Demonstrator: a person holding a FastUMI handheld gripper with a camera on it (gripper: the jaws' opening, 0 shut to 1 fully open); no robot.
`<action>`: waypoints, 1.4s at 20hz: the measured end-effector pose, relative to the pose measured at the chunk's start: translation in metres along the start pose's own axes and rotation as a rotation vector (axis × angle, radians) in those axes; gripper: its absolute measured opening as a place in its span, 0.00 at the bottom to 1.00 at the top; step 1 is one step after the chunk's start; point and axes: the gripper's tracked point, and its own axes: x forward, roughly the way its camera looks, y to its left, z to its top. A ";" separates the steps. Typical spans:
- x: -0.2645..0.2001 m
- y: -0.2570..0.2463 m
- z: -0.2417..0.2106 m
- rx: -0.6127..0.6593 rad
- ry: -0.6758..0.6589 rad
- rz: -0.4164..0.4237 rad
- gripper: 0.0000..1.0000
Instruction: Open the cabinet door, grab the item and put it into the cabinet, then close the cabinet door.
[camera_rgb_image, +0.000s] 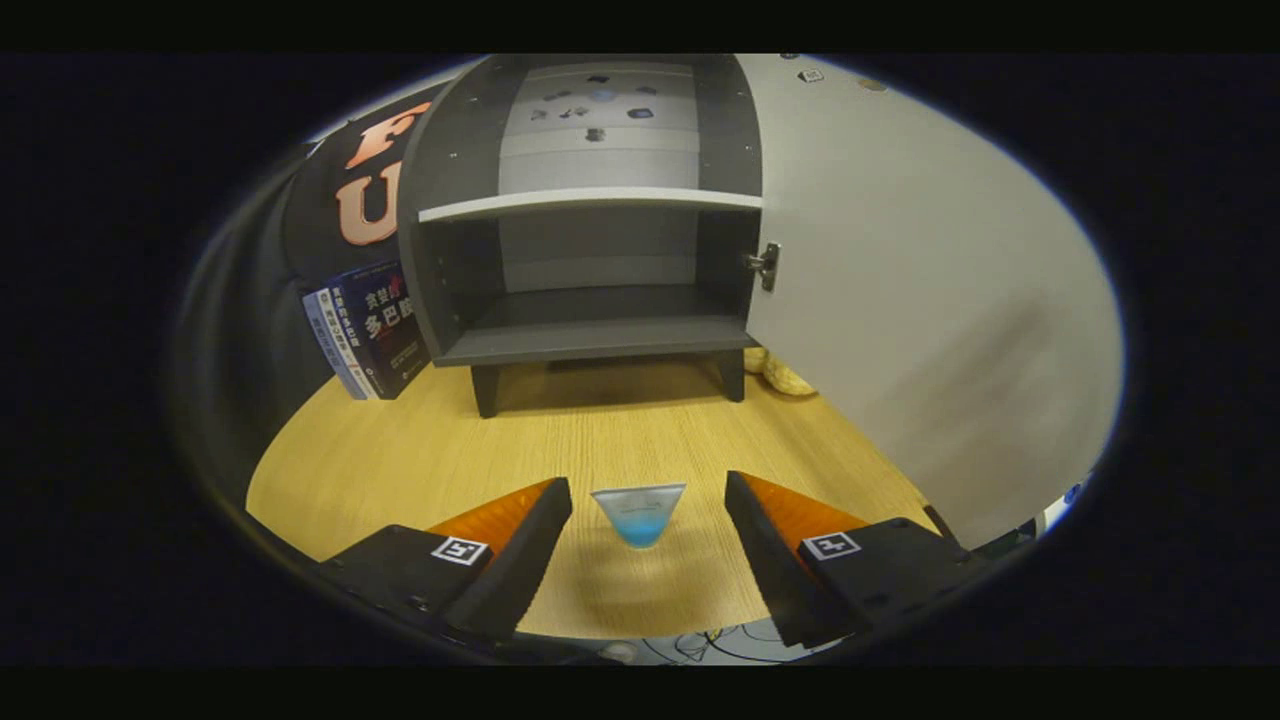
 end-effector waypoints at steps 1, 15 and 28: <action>0.005 0.000 -0.004 -0.004 0.009 0.006 0.99; 0.021 0.009 0.005 -0.016 0.060 0.034 0.61; -0.065 0.035 0.187 0.048 -0.108 0.074 0.60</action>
